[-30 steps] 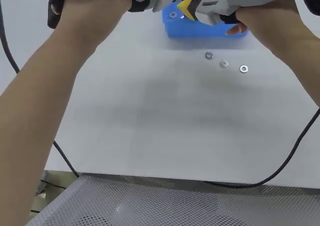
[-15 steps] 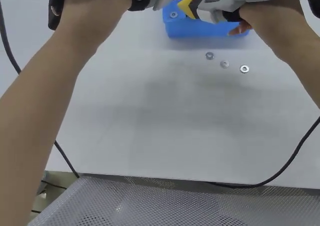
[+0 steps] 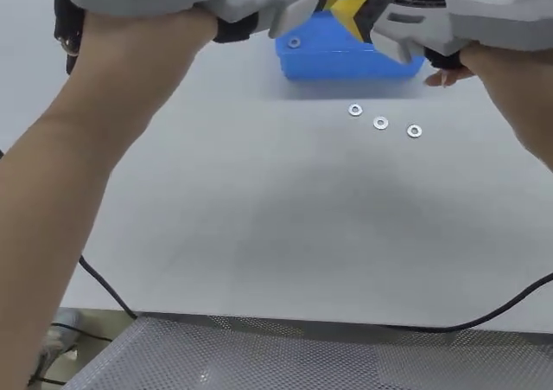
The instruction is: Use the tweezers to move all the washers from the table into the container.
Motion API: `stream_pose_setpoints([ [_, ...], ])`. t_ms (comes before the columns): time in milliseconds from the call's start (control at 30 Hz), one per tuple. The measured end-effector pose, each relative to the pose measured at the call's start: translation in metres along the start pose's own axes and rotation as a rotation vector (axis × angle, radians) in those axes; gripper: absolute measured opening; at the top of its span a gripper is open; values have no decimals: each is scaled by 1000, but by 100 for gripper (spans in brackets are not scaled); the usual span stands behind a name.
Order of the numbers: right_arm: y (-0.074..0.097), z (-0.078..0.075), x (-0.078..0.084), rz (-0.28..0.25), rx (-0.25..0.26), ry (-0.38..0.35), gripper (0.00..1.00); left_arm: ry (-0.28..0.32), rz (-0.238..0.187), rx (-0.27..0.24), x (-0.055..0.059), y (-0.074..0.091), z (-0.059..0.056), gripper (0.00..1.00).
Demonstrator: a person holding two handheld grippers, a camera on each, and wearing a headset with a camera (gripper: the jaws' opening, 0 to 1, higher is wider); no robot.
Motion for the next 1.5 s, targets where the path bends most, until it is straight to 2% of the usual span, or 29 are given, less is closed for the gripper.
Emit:
stream_pose_setpoints([
  [133, 3, 7, 5, -2, -14, -54, 7, -8, 16, 16, 2, 2, -6, 0],
  [300, 4, 15, 14, 8, -10, -76, 6, 18, 24, 36, 8, 0, -10, 0],
  [533, 2, 23, 33, 48, -27, -134, 6, 32, 66, 67, 24, -11, -18, 0],
  [700, -2, 25, 43, 67, -52, -176, 7, 56, 85, 80, 33, -17, -17, 0],
  [767, -4, 21, 45, 75, -62, -190, 7, 58, 92, 81, 36, -19, -17, 0],
  [1033, -9, 21, 53, 96, -75, -190, 7, 63, 118, 83, 45, -25, -17, 0],
  [1233, -11, 21, 57, 98, -76, -192, 6, 54, 126, 81, 46, -26, -16, 0],
  [1300, -12, 15, 62, 98, -75, -190, 7, 51, 127, 79, 46, -27, -16, 0],
  [1500, -13, 17, 62, 93, -81, -196, 7, 51, 130, 76, 47, -28, -16, 0],
])
Point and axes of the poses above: the centre of the closed fingertips' face, and the gripper's own axes: y roughly backward along the fingers, z roughly to its left, x roughly out of its underside, the point moved 10 cm from there along y, roughly backward along the fingers, and after that the axes turned 1 degree about y, right-handed, at the moved point
